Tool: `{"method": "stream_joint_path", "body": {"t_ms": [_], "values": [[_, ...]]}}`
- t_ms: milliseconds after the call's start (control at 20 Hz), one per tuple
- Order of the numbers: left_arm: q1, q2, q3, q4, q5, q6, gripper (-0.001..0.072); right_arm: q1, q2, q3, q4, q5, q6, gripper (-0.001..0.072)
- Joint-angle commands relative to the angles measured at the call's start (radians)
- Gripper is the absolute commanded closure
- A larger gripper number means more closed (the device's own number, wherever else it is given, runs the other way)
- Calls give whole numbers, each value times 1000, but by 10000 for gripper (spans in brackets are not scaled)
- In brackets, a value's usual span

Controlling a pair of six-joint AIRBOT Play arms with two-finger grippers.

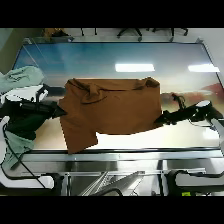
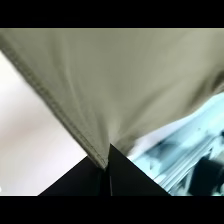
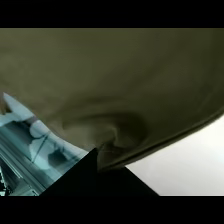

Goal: Fold the shirts.

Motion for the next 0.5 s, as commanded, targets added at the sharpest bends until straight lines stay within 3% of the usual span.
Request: {"method": "stream_joint_path", "body": {"t_ms": [0,200,350,450], "values": [[46,270,25,-328,-13,71,694,6,177,217,209,40,-7,693],[207,623,269,-661,68,113,693,6,369,589,254,-125,-7,693],[381,800,487,-689,247,108,693,7,444,772,253,-249,-7,693],[419,838,595,-677,312,92,693,7,465,837,247,-301,-15,693]]}}
